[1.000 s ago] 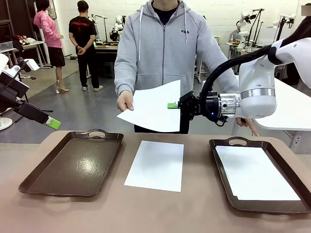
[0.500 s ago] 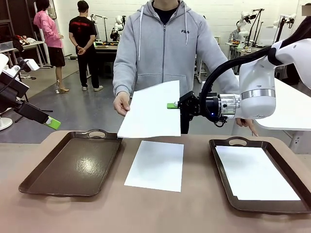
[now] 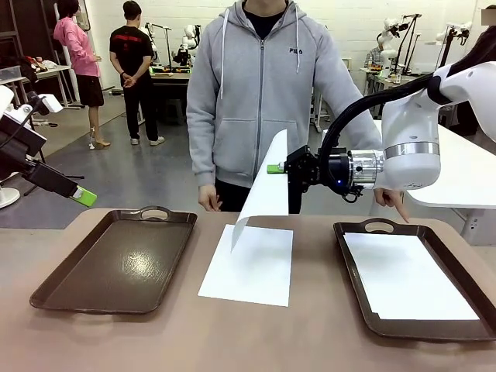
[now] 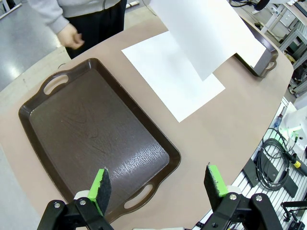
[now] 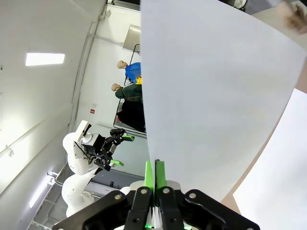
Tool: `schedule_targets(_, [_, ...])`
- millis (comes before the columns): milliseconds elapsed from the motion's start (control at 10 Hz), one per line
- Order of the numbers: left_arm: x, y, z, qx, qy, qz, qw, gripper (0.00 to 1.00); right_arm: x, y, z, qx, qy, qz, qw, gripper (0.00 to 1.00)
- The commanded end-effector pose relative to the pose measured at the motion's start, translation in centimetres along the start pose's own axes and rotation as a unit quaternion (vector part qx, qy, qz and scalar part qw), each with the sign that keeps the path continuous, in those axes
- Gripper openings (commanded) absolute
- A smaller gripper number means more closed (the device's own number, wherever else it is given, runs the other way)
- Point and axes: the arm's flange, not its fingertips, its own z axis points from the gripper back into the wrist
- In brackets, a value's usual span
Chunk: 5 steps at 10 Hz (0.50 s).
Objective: Sort the A4 documents.
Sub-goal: Place the A4 Paper in the designated Handle tray.
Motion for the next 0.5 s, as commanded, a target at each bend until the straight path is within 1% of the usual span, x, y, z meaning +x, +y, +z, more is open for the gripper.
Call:
schedule_targets(0, [-0.04, 0.05, -0.01, -0.004, -0.002, 0.001, 1.000, 1.00, 0.05, 0.04, -0.07, -0.006, -0.004, 0.006, 1.000, 0.00])
schedule_targets(400, [-0.04, 0.05, -0.01, -0.004, -0.002, 0.001, 1.000, 1.00, 0.00, 0.00, 0.00, 0.000, 0.000, 0.000, 1.000, 0.01])
